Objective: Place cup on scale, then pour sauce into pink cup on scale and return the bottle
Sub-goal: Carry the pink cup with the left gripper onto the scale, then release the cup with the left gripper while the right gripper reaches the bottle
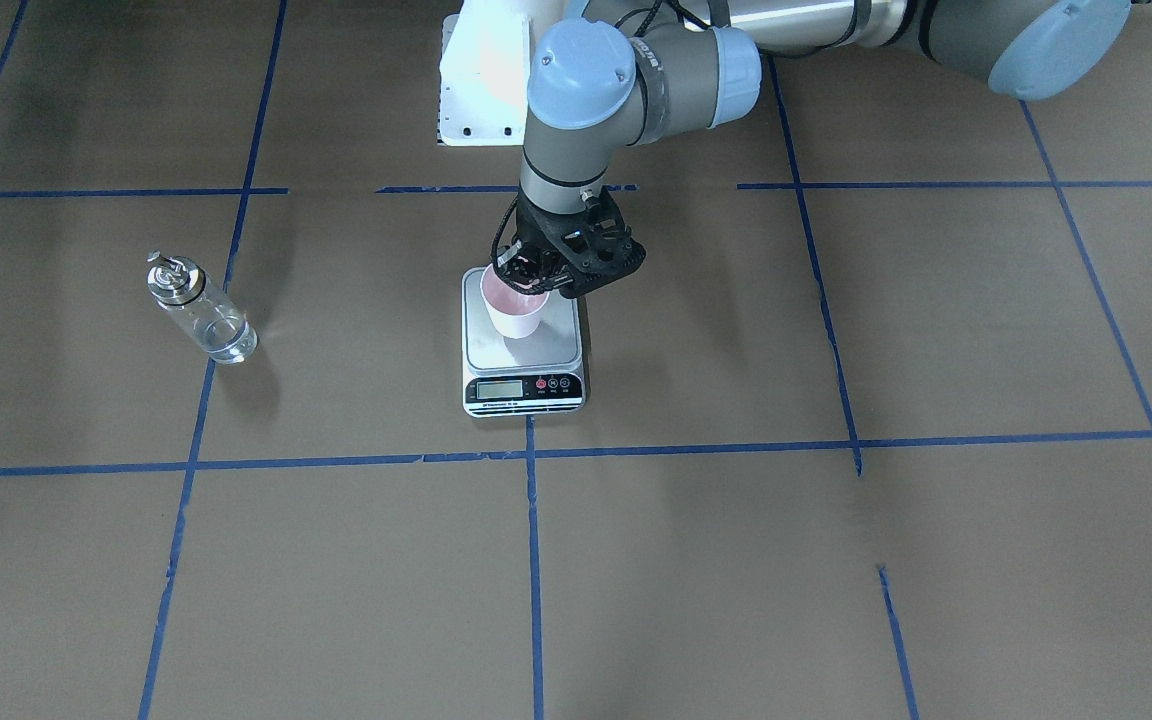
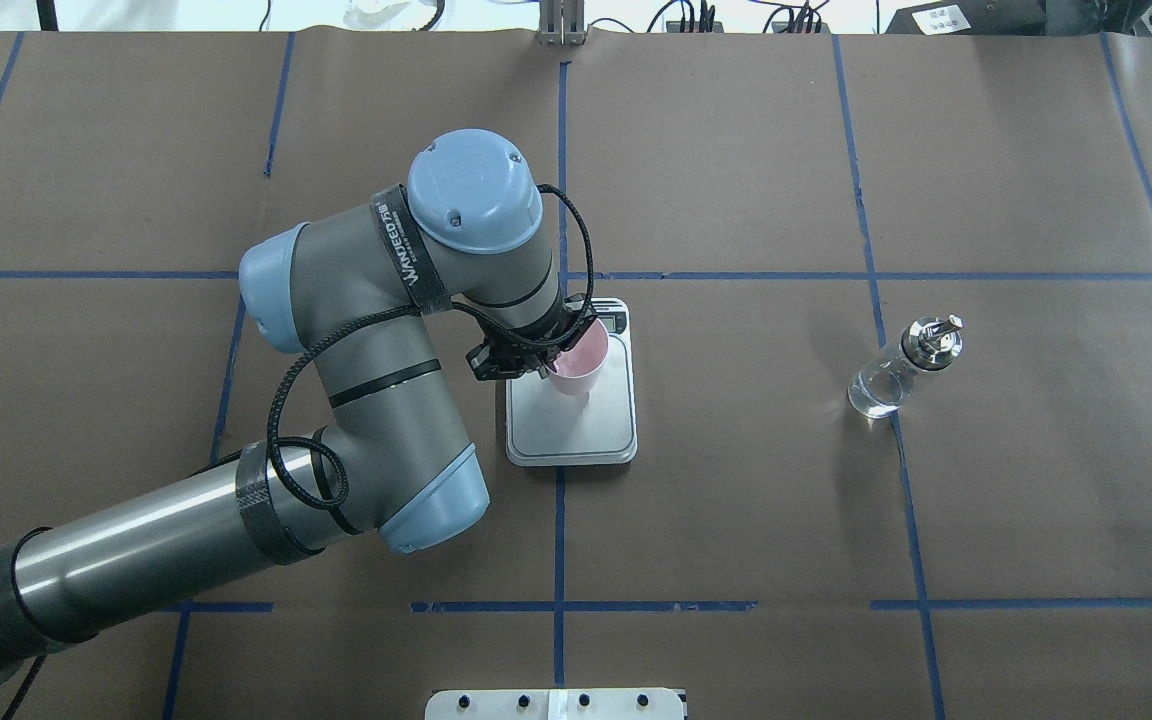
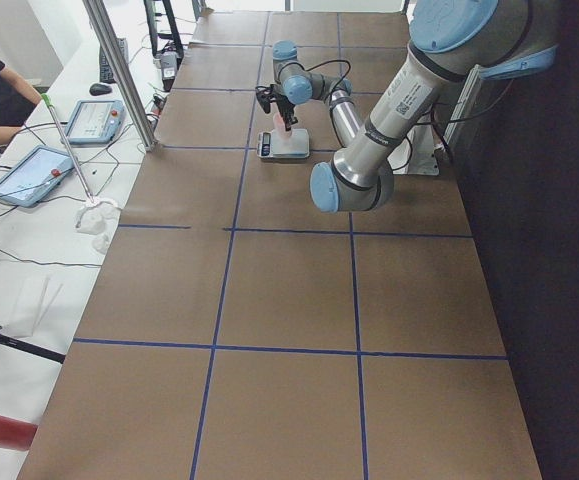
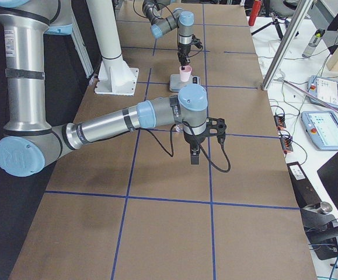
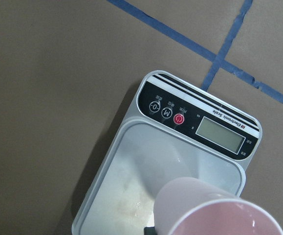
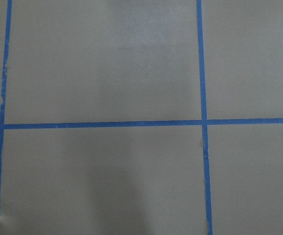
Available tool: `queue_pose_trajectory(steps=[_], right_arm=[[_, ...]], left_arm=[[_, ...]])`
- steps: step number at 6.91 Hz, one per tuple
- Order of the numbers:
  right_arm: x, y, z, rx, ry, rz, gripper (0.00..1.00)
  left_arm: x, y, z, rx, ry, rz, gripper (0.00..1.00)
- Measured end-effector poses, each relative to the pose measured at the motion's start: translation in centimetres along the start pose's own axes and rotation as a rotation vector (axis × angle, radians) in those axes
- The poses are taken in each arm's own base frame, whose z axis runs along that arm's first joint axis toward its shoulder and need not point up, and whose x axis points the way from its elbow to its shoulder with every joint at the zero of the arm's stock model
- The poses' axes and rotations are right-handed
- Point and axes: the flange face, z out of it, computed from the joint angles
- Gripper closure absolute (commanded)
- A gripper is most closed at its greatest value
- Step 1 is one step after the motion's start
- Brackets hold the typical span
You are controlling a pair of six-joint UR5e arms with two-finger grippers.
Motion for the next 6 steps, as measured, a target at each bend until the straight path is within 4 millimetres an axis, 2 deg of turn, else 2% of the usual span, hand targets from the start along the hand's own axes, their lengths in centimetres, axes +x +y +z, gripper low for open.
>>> queue_pose_trajectory(steps=[1, 2, 3, 5, 6], right_arm=[[-1.0, 0.4, -1.0, 0.002, -0.002, 0.003, 0.00], [-2.0, 0.8, -2.1, 0.007, -0.005, 0.002, 0.00], [-2.9, 1.2, -3.0, 0.016, -0.011, -0.005, 0.00], [-5.6, 1.8, -4.2, 0.032, -0.033, -0.002, 0.00], [-7.9, 2.3, -4.7, 0.036, -0.048, 0.010, 0.00]], left_arm=[[-0.4, -0.2, 0.5, 0.000, 0.001, 0.002, 1.00], [-0.8, -0.4, 0.8, 0.000, 0.004, 0.004, 0.23], [-0.9, -0.6, 1.0, 0.000, 0.005, 0.004, 0.00], [-0.9, -0.5, 0.6, 0.001, 0.013, 0.008, 0.00], [-1.1, -0.5, -0.1, 0.002, 0.023, 0.011, 0.00]])
